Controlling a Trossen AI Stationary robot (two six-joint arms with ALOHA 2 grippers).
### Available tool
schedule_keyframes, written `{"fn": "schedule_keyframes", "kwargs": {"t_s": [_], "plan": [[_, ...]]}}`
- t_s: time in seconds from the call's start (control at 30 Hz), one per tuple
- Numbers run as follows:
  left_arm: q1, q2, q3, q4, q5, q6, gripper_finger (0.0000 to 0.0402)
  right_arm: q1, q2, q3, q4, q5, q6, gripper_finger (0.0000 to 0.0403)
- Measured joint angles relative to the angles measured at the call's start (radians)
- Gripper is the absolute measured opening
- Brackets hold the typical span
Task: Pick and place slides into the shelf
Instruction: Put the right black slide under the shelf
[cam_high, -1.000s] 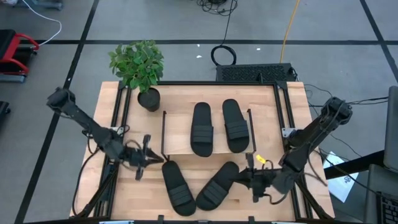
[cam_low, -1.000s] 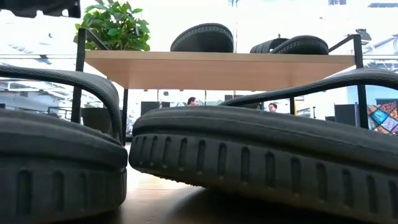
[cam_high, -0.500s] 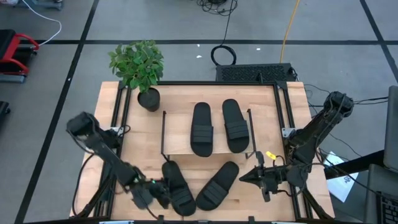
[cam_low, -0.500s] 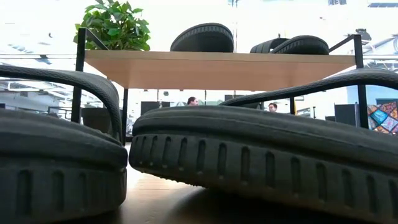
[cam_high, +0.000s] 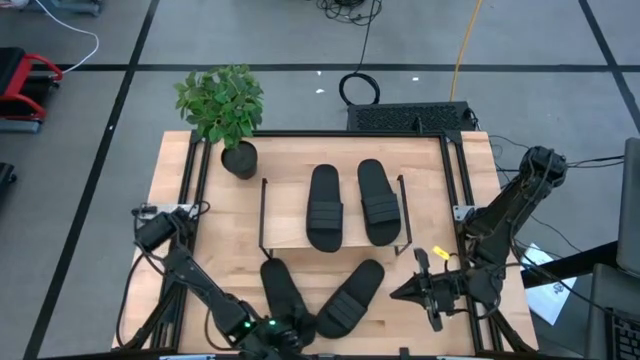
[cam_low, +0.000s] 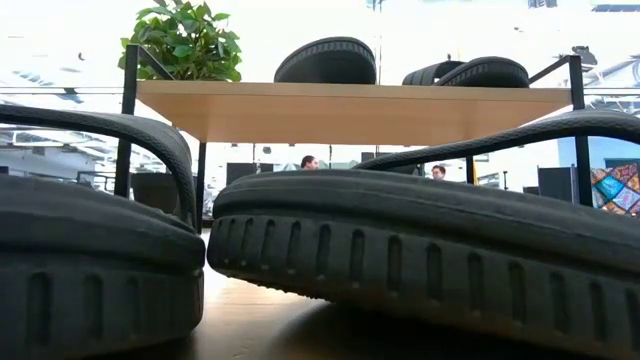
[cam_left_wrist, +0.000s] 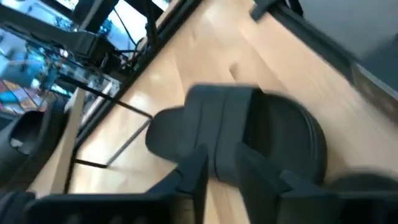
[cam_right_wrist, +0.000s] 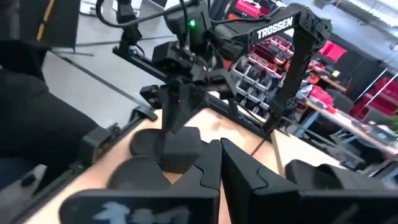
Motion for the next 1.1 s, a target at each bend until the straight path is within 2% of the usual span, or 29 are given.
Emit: {"fn": "schedule_keyframes", "kwargs": {"t_s": [0.13, 0.3, 0.5, 0.63, 0.93, 1.1], "plan": [[0.042, 0.016, 0.051, -0.014, 0.044, -0.026, 0.0158, 0.02, 0.0, 0.0, 0.0, 0.0, 0.022, 0.0], [0.083, 0.02, 0.053, -0.033, 0.171, -0.023, 0.0234, 0.029, 0.0, 0.0, 0.0, 0.0, 0.015, 0.0], [0.096, 0.019, 0.038, -0.041, 0.204, 0.038, 0.0289, 0.029, 0.0, 0.0, 0.002, 0.0, 0.004, 0.0], [0.104, 0.019, 0.018, -0.034, 0.208, 0.082, 0.0302, 0.029, 0.0, 0.0, 0.009, 0.0, -0.006, 0.0], [0.149, 0.07, 0.015, 0.062, 0.332, 0.149, 0.0289, 0.028, 0.0, 0.0, 0.021, 0.0, -0.003, 0.0], [0.156, 0.111, 0.016, 0.107, 0.295, 0.216, 0.0287, 0.028, 0.0, 0.0, 0.021, 0.0, -0.002, 0.0]]}}
